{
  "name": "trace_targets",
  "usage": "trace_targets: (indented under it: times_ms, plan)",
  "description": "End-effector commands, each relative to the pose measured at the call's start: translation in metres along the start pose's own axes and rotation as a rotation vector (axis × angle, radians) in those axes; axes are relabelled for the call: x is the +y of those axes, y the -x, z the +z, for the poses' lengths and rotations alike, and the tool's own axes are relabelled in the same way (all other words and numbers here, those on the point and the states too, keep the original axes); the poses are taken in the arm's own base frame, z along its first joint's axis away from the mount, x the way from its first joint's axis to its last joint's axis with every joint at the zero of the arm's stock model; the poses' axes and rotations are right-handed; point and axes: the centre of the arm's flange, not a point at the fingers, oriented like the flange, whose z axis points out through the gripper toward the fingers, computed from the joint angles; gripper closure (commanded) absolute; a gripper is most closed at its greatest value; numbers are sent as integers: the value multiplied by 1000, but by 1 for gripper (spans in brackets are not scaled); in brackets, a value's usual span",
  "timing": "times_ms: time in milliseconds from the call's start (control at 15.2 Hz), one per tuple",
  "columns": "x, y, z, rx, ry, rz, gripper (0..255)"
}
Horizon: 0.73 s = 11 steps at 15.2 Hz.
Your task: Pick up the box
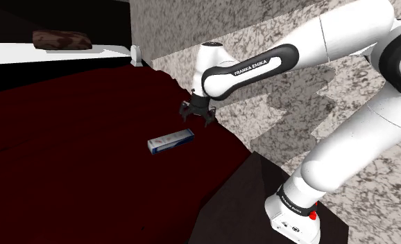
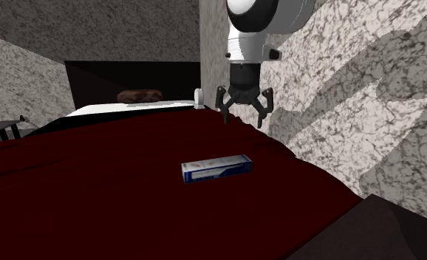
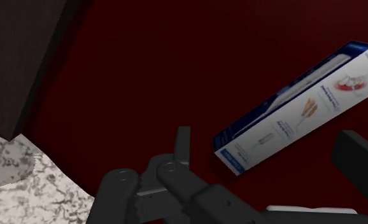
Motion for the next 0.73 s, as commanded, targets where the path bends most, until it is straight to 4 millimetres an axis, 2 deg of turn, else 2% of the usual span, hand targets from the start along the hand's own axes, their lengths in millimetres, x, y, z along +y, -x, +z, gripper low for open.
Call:
trace_targets:
  times_ms: [0, 660]
  plan:
    - [-15, -5, 21, -4, 1, 85, 0]
    - [-88, -52, 122, -22, 15, 476, 0]
